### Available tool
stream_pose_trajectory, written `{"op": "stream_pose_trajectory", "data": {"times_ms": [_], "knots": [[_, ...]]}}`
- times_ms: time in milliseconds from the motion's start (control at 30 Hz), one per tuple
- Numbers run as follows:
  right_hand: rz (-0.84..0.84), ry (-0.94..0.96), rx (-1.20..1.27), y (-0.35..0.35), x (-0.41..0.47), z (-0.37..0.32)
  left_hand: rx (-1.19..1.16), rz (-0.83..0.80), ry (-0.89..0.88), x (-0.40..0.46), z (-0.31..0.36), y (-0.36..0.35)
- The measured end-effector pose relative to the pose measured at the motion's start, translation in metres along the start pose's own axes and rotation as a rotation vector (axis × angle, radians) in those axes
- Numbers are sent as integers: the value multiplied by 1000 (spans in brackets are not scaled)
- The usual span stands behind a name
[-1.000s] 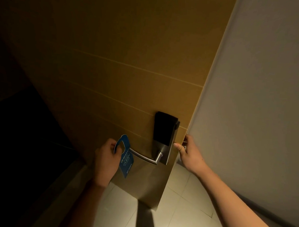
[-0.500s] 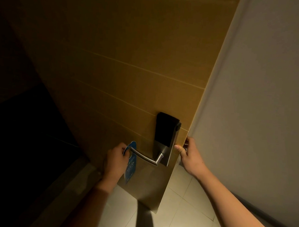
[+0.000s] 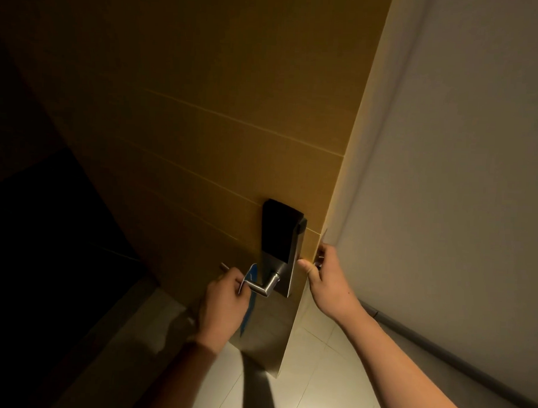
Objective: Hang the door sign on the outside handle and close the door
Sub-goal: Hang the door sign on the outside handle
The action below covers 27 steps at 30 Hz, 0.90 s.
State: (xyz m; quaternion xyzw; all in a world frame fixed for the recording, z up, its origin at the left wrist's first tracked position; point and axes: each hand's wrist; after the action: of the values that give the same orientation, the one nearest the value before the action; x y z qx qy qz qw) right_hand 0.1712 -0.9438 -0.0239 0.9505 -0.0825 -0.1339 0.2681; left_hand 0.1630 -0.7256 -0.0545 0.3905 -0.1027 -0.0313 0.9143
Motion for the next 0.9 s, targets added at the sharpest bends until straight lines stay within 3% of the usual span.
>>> {"op": "stream_pose_trajectory", "data": {"times_ms": [900], "knots": [[45, 118, -44, -15, -34, 6, -346, 105, 158, -28, 54, -39]]}}
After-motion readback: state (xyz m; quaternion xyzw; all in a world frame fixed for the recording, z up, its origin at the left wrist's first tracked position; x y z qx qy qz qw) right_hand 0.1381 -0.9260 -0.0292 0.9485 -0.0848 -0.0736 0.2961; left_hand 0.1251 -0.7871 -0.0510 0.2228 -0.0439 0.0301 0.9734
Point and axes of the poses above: each hand's wrist, its own x-axis towards the middle knuckle, its own y-axis out of the back of the hand, z = x × y, and after that the axes turned 13 degrees about -y, right-handed
